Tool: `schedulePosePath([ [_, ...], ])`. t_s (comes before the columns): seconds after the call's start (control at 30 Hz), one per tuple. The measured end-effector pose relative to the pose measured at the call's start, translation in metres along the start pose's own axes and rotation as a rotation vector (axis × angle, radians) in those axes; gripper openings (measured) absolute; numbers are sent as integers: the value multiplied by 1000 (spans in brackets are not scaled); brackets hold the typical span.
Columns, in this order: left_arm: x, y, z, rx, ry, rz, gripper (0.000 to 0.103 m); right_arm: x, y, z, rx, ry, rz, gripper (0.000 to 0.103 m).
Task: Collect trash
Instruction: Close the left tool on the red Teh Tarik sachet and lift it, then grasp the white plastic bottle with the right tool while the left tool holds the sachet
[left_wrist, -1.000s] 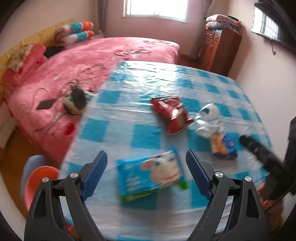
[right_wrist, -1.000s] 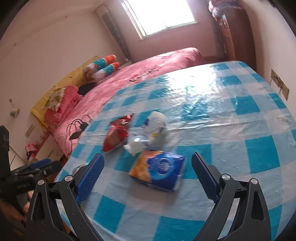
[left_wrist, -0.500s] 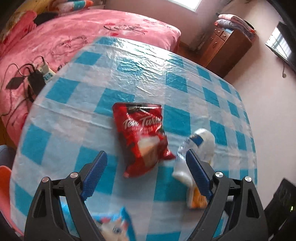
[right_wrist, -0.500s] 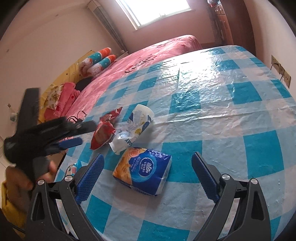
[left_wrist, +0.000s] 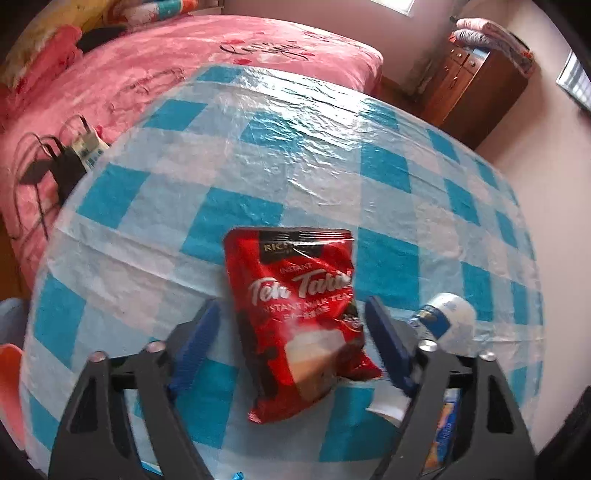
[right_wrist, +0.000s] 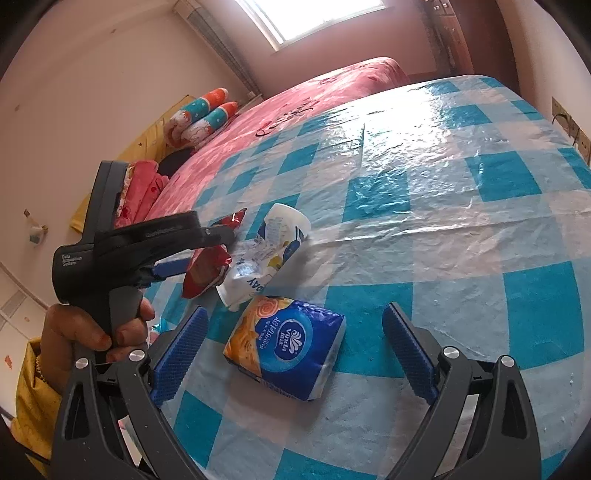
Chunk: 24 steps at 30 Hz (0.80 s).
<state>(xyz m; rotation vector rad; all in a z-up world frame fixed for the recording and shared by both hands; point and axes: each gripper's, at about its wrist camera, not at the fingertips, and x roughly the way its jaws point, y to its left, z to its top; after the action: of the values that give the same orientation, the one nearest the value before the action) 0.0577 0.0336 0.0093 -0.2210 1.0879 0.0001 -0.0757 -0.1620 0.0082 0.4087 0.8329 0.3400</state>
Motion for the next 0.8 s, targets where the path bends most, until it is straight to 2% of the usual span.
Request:
schedulePosePath([
  [0.07, -1, 0, 1, -2, -15, 7, 64, 1, 1, 1, -4, 1, -2, 94],
  [0.17, -2, 1, 0, -8, -32, 7, 55, 3, 3, 2, -14, 2, -8, 94],
  [0.27, -4, 3, -3, -13, -42, -3, 51, 6, 7, 3, -31, 5, -22, 94],
  [0.63, -30, 22, -16, -51, -75, -153, 49, 20, 17, 6, -72, 10, -49, 94],
  [0.8, -56, 40, -25, -40, -123, -172, 49, 20, 15, 9, -65, -27, -55, 94],
])
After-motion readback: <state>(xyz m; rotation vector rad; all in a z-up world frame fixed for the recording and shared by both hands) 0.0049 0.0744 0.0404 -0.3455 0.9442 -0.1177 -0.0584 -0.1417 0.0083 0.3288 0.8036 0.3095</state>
